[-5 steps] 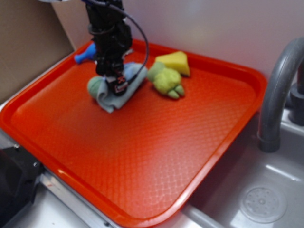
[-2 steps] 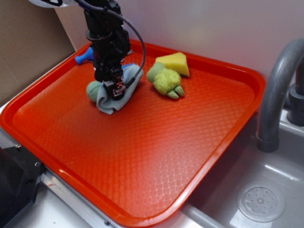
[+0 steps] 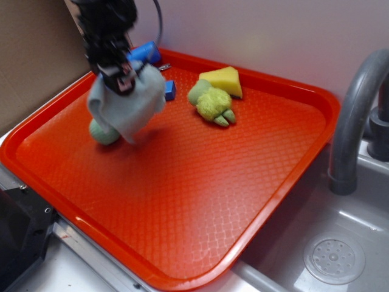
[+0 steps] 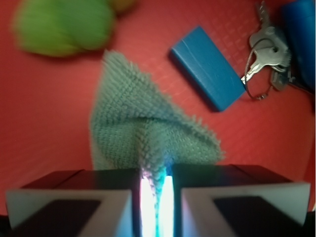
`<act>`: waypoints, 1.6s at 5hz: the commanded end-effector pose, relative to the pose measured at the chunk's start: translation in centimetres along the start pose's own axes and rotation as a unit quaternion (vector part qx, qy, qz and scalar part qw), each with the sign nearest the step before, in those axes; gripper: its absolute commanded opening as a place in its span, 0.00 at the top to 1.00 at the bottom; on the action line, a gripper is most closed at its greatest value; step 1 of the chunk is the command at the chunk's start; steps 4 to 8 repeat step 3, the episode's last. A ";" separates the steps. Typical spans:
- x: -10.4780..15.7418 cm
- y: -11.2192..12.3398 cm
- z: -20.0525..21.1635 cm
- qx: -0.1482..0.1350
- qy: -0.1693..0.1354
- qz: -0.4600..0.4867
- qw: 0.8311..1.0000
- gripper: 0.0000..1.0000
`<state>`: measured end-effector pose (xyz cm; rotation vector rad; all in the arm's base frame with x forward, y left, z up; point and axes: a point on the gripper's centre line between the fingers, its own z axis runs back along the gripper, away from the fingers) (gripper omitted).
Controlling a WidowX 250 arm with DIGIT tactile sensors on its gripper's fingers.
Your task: Grab the blue cloth.
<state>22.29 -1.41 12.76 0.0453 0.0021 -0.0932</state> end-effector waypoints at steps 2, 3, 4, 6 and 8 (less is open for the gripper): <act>-1.5 -2.7 14.5 -0.043 -0.037 -0.010 0.998 1.00; -1.5 -2.8 13.6 -0.022 -0.030 -0.019 0.999 1.00; -1.5 -2.8 13.6 -0.022 -0.030 -0.019 0.999 1.00; -1.5 -2.8 13.6 -0.022 -0.030 -0.019 0.999 1.00; -1.5 -2.8 13.6 -0.022 -0.030 -0.019 0.999 1.00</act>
